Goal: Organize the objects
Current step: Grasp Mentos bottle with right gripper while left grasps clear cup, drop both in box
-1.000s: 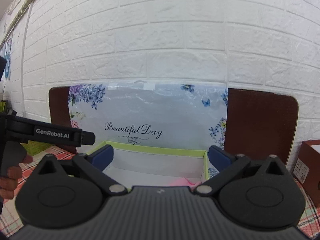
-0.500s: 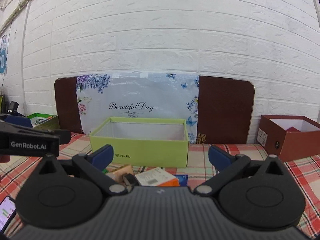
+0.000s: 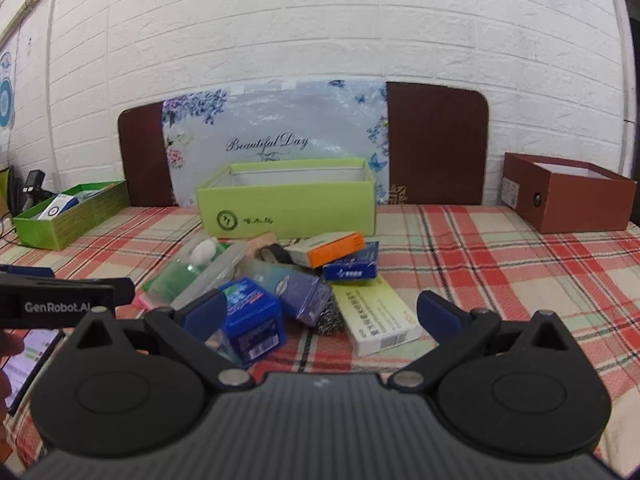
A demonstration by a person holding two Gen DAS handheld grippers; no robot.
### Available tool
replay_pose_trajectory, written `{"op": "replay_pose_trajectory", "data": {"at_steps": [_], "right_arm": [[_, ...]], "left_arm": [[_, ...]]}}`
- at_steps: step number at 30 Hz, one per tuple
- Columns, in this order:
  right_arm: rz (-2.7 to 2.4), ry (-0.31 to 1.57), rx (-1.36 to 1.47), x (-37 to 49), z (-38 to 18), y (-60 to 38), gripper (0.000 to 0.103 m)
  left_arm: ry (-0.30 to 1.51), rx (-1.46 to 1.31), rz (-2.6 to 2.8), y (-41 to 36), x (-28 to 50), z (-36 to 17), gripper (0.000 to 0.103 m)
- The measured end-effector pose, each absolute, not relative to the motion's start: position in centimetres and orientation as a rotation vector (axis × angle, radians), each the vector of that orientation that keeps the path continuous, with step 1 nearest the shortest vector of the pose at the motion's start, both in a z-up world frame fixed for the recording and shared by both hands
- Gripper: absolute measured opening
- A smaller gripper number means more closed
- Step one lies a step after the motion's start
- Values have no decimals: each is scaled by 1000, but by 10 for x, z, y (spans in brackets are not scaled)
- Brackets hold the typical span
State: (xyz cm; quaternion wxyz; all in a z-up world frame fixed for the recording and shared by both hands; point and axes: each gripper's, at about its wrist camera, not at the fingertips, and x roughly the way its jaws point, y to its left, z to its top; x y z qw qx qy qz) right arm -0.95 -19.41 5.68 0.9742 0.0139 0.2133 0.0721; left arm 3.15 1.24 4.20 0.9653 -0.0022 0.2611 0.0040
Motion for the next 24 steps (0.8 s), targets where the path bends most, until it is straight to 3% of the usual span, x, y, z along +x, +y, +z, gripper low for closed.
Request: {"op": "replay_pose_trajectory", "data": {"at_steps": [5, 14, 15, 16, 17, 24], "right_arm": [[298, 456, -10, 6, 37, -171, 103], [455, 461, -65, 65, 16, -156, 84], [468, 469, -59, 68, 15, -156, 78], [481, 488, -53, 71, 13, -156, 62], [469, 503, -58, 71, 13, -156, 60], [472, 566, -30, 29, 24, -167, 56]], "left_arm": [[535, -1, 48, 28, 34, 36, 100], [524, -130, -72, 47, 57, 47, 100], [524, -121, -95, 41, 62, 46, 100], [526, -107, -112, 35, 67, 46, 100], [528, -90, -128, 29, 72, 45, 100], [573, -46, -184, -1, 111, 30, 100]]}}
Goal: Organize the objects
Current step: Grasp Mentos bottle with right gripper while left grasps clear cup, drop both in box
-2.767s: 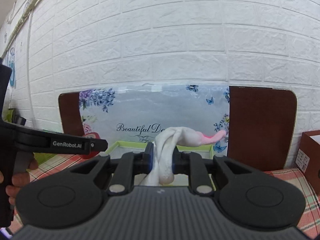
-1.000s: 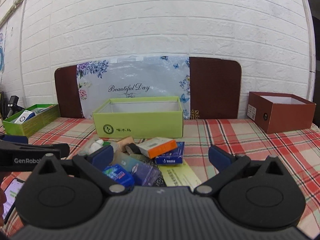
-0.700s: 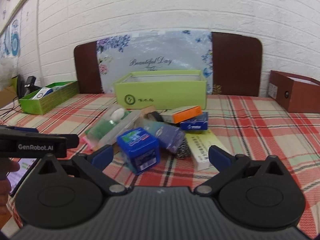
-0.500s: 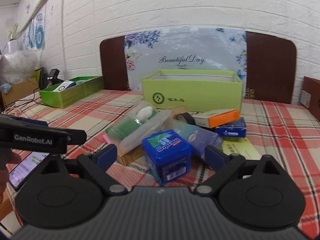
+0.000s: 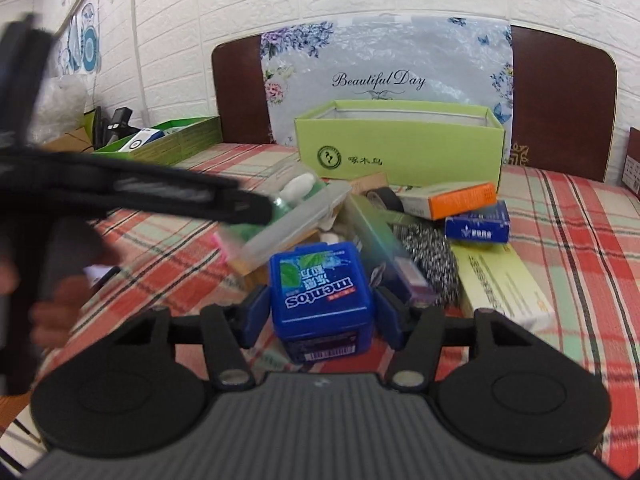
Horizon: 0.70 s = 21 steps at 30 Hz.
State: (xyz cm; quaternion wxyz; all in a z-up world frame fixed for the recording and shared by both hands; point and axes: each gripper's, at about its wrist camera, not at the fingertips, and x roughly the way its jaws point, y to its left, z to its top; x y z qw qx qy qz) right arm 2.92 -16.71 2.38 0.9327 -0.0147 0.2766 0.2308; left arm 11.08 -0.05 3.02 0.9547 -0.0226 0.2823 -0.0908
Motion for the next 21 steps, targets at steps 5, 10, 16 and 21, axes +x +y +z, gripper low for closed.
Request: {"op": "replay_pose_trajectory", "data": {"at_steps": [5, 10, 16, 21], "right_arm": [[501, 565, -87, 24, 24, -161, 62], [501, 544, -150, 27, 19, -147, 65], [493, 569, -159, 27, 19, -147, 56], [500, 542, -151, 21, 33, -154, 56]], "left_arm": [[637, -3, -215, -8, 133, 20, 75], [662, 23, -243, -8, 139, 15, 54], [627, 26, -264, -5, 127, 21, 46], [532, 12, -277, 0, 109, 47, 45]]}}
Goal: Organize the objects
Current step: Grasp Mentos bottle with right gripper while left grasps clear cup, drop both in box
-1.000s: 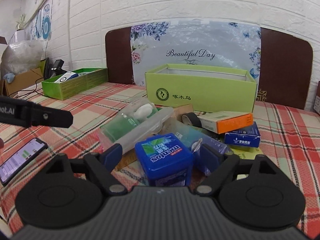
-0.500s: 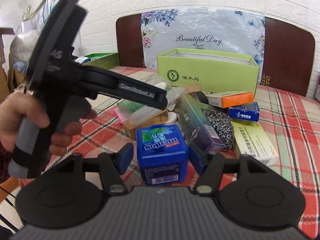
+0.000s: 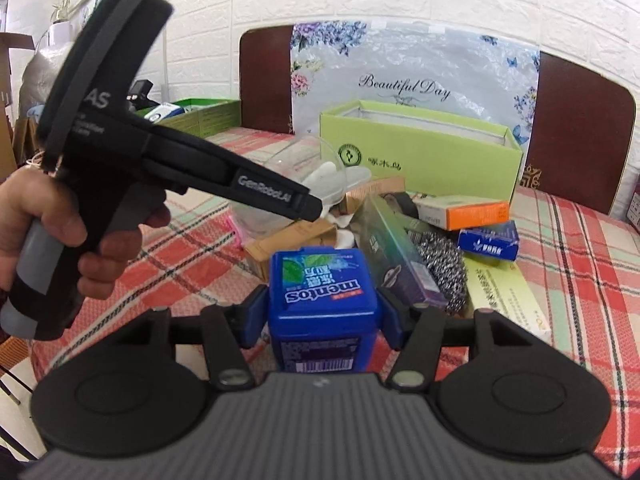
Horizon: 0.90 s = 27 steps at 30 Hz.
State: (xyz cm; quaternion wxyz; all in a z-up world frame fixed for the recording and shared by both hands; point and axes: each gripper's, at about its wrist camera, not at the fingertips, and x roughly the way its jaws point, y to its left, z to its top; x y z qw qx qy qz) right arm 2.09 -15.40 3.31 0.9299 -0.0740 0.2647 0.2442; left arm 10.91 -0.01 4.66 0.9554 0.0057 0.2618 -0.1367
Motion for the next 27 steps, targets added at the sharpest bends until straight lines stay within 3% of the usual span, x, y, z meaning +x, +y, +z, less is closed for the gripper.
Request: {"op": "replay_pose_trajectory", "data": {"at_steps": [6, 14, 21, 27], "right_arm": [[486, 469, -155, 28, 61, -163, 56], [391, 354, -205, 91, 103, -172, 56], [294, 314, -183, 186, 116, -175, 56], [203, 341, -86, 271, 93, -187, 56]], "left_arm": [[398, -8, -282, 6, 108, 89, 45], [331, -2, -256, 0, 164, 126, 46], [320, -12, -220, -11, 244, 132, 46], [346, -14, -184, -13, 304, 113, 46]]}}
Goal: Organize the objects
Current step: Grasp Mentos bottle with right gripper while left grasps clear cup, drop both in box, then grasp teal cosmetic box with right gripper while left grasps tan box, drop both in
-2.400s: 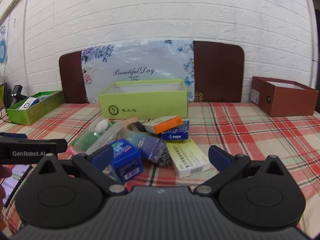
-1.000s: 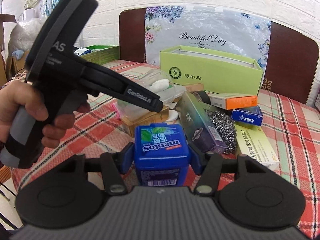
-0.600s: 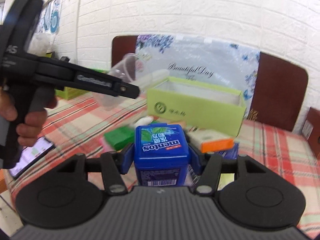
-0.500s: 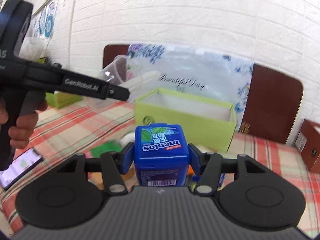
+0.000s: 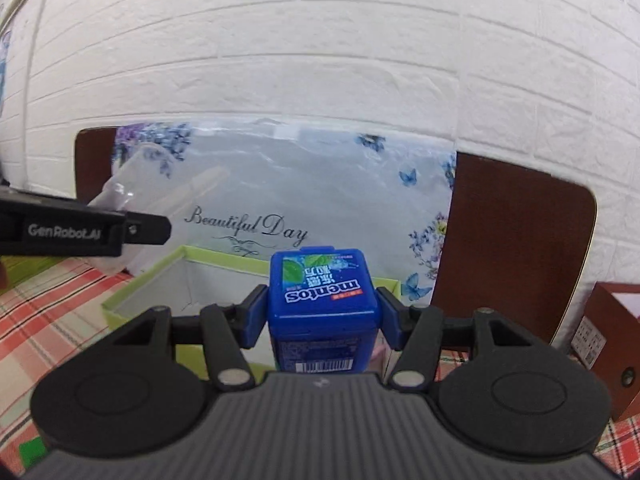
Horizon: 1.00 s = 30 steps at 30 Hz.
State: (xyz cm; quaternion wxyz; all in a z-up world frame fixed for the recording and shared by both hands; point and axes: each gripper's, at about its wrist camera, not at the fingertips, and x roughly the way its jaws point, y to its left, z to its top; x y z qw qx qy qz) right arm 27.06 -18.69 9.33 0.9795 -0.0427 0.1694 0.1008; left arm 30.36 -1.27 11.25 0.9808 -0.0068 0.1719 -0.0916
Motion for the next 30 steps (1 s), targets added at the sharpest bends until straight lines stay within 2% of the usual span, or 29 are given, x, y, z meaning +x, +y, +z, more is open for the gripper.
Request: {"op": "replay_pose_trajectory", "data": {"at_steps": [3, 6, 8, 9, 10, 12, 17, 24, 30], "right_arm": [[188, 380, -65, 300, 75, -190, 56], [200, 414, -39, 321, 62, -190, 56], [210, 435, -36, 329, 55, -187, 57], [222, 444, -39, 331, 52, -185, 66], [230, 444, -43, 331, 50, -185, 86], [230, 406, -55, 322, 50, -185, 103], [215, 334, -80, 297, 69, -193, 103], [234, 234, -78, 231, 116, -202, 103], [272, 155, -109, 151, 136, -205, 103]], "left_arm": [[370, 9, -161, -13, 326, 102, 47], [385, 7, -130, -8, 338, 90, 57], [402, -32, -117, -1, 341, 82, 89], [405, -53, -109, 3, 339, 79, 92], [398, -69, -101, 6, 337, 77, 93], [397, -78, -106, 10, 332, 77, 93], [383, -80, -97, 14, 310, 95, 93], [329, -46, -133, 7, 241, 127, 95], [357, -10, -181, 5, 166, 124, 95]]}}
